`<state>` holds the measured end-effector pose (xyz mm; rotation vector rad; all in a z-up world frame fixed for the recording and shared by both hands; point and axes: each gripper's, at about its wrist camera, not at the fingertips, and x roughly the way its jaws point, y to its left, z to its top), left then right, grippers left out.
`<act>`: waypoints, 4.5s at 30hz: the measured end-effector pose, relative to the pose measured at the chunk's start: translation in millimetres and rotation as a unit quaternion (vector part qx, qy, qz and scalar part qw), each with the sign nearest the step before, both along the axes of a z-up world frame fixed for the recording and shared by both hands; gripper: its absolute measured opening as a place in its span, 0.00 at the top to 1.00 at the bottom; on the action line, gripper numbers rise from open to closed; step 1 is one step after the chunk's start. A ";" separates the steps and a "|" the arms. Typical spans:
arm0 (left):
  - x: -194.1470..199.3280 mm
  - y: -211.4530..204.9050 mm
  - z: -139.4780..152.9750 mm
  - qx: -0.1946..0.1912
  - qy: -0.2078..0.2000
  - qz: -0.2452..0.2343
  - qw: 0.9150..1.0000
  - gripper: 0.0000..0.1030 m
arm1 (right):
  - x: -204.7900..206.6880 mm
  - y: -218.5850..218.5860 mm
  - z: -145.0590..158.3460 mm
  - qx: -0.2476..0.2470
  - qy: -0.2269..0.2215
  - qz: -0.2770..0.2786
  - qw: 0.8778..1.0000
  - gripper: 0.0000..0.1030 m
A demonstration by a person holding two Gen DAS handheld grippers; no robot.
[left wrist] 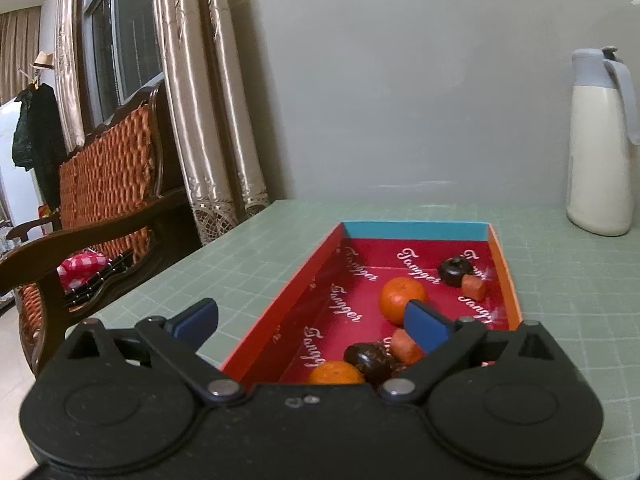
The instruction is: Organize fruits
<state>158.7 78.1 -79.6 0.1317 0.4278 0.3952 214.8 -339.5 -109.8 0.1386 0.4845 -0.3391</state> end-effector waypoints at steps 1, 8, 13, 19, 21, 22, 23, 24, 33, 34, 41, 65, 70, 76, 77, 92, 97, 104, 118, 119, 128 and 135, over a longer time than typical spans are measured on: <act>0.5 0.8 0.1 -0.001 0.000 0.007 1.000 0.09 | -2.1 -7.6 -0.9 0.003 0.008 -0.003 1.000 0.21; -4.0 12.1 3.6 -0.013 -0.018 0.040 0.999 0.07 | 37.1 -57.6 -13.4 0.027 0.037 -0.022 0.999 0.35; -3.1 14.8 3.3 -0.010 -0.019 0.054 0.998 0.07 | 57.3 -79.3 -19.0 0.052 0.050 -0.029 0.997 0.50; -4.8 19.7 4.3 -0.019 -0.023 0.075 0.997 0.07 | 68.9 -87.1 -28.1 0.043 0.061 -0.023 0.997 0.75; -4.7 20.2 3.6 -0.020 -0.020 0.077 0.997 0.07 | 71.4 -86.3 -29.6 0.044 0.060 -0.020 0.997 0.75; -5.3 20.8 3.5 -0.020 -0.020 0.079 0.996 0.06 | 69.6 -82.2 -29.2 0.044 0.060 -0.017 0.997 0.75; -5.7 21.7 3.8 -0.021 -0.021 0.080 0.996 0.06 | 70.1 -81.3 -29.0 0.043 0.058 -0.014 0.997 0.75; -6.9 22.7 4.3 -0.023 -0.024 0.083 0.996 0.06 | 70.4 -79.4 -28.3 0.039 0.055 -0.013 0.998 0.75; -11.1 29.6 5.9 -0.029 -0.022 0.087 0.996 0.06 | 45.5 -16.9 -5.1 0.037 0.012 0.087 0.995 0.75; -11.1 30.4 6.3 -0.030 -0.021 0.088 0.995 0.06 | 42.0 -3.4 -1.5 0.038 0.006 0.108 0.993 0.75; -21.1 44.3 7.5 -0.032 -0.021 0.092 0.995 0.06 | 7.8 99.5 26.8 0.063 -0.029 0.255 0.964 0.75; -47.5 97.4 9.8 -0.059 0.001 0.098 0.993 0.06 | -31.5 306.0 41.7 0.058 0.021 0.421 0.905 0.51; -46.7 91.8 11.3 -0.065 0.008 0.066 0.996 0.06 | -48.3 286.5 52.6 0.083 -0.001 0.396 0.915 0.17; -68.1 71.3 41.1 -0.082 0.025 0.014 0.996 0.06 | -84.0 248.6 80.5 0.105 -0.010 0.343 0.933 0.13; -74.8 68.2 49.8 -0.094 0.027 0.005 0.995 0.06 | -90.8 241.7 85.9 0.111 -0.011 0.335 0.936 0.04; -169.7 -3.6 130.5 -0.069 0.000 -0.096 0.993 0.06 | -203.5 195.3 139.2 0.101 -0.034 0.263 0.959 0.00; -173.9 -9.2 132.9 -0.076 0.003 -0.105 0.992 0.06 | -212.0 189.1 141.2 0.103 -0.038 0.257 0.960 0.00; -174.4 -8.9 128.9 -0.076 0.009 -0.101 0.992 0.06 | -210.4 190.5 139.3 0.102 -0.035 0.260 0.960 0.00; -175.6 -3.4 129.4 -0.095 0.007 -0.100 0.990 0.06 | -211.3 195.0 139.2 0.103 -0.036 0.268 0.957 0.00; -175.7 -3.1 129.5 -0.095 0.007 -0.101 0.990 0.06 | -211.8 195.1 139.2 0.104 -0.037 0.268 0.957 0.00; -175.7 -1.8 129.5 -0.096 0.008 -0.103 0.990 0.06 | -212.1 197.4 138.9 0.101 -0.038 0.266 0.958 0.00; -174.7 -1.8 130.0 -0.099 0.008 -0.104 0.990 0.06 | -213.6 199.5 139.6 0.097 -0.039 0.266 0.958 0.00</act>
